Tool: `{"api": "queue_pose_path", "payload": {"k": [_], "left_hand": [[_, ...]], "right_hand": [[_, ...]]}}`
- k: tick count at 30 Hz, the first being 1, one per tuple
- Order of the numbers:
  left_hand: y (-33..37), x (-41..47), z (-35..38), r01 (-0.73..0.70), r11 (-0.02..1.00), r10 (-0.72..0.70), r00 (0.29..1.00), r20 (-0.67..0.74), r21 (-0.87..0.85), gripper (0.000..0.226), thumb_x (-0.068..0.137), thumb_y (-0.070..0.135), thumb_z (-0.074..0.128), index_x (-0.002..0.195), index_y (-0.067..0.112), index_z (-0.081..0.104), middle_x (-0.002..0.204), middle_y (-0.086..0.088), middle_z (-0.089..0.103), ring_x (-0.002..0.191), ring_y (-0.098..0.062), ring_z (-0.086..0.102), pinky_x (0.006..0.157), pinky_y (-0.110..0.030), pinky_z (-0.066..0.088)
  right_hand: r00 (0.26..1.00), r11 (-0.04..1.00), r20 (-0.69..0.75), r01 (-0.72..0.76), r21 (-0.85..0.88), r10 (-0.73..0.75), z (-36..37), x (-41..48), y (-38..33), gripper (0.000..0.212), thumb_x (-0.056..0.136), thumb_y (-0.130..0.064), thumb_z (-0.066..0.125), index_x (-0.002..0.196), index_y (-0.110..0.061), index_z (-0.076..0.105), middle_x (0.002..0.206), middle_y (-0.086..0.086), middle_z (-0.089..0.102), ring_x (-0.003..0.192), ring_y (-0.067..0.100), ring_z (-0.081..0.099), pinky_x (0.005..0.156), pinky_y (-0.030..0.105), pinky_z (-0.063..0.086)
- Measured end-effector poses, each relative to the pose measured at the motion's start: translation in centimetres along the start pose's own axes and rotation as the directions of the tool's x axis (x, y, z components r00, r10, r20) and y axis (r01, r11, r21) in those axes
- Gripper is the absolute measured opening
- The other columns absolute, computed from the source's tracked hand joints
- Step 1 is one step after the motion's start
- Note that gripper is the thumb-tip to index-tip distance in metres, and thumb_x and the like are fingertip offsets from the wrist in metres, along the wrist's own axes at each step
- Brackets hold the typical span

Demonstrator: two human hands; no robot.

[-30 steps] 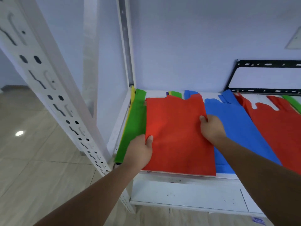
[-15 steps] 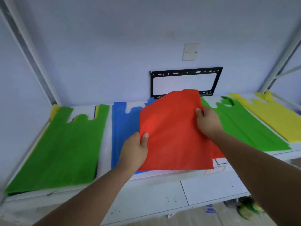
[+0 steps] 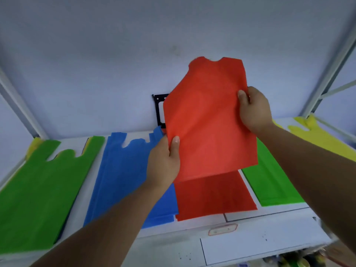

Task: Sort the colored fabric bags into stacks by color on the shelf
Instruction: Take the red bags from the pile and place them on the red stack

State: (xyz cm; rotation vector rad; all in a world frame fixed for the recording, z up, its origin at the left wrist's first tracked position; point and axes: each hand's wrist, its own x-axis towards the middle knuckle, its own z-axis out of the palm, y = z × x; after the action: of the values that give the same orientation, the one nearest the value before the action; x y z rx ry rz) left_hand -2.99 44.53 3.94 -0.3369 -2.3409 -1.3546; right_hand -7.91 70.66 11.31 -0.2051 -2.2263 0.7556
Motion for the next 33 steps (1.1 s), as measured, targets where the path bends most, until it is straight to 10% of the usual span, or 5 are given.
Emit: {"api": "queue_pose_path", "payload": {"k": [13,26,33], "left_hand": [[-7.3,-5.1,8.0,0.369,0.797,-0.561,0.745,0.360,0.479,0.030,0.101,0.040,0.040,0.089,0.015,0.055,0.096,-0.005,0.062,0.087,-0.021,0.058,0.074,-0.029,0.042],[-5.9,-5.0,7.8,0.500,0.765,-0.601,0.780,0.172,0.405,0.024,0.099,0.038,0.046,0.105,0.016,0.053,0.093,-0.001,0.064,0.073,-0.011,0.060,0.054,-0.025,0.041],[-5.8,-5.6,5.6,0.335,0.847,-0.428,0.891,0.153,0.413,0.038,0.096,0.037,0.053,0.129,0.018,0.052,0.122,0.001,0.052,0.106,-0.012,0.056,0.092,-0.029,0.048]], "right_hand": [[0.683,0.889,0.570,-0.379,-0.258,0.457,9.9,-6.9,13.7,0.032,0.100,-0.020,0.046,0.107,0.006,0.063,0.111,0.029,0.066,0.104,0.041,0.062,0.081,0.033,0.046],[0.696,0.893,0.561,-0.372,-0.253,0.448,9.6,-6.7,13.9,0.038,0.093,-0.029,0.049,0.106,0.004,0.060,0.105,0.022,0.067,0.098,0.038,0.064,0.077,0.034,0.047],[0.781,0.955,0.556,-0.178,-0.238,0.285,9.3,-6.4,11.7,0.051,0.090,-0.038,0.055,0.126,-0.001,0.055,0.124,0.020,0.057,0.119,0.037,0.050,0.103,0.042,0.042]]}}
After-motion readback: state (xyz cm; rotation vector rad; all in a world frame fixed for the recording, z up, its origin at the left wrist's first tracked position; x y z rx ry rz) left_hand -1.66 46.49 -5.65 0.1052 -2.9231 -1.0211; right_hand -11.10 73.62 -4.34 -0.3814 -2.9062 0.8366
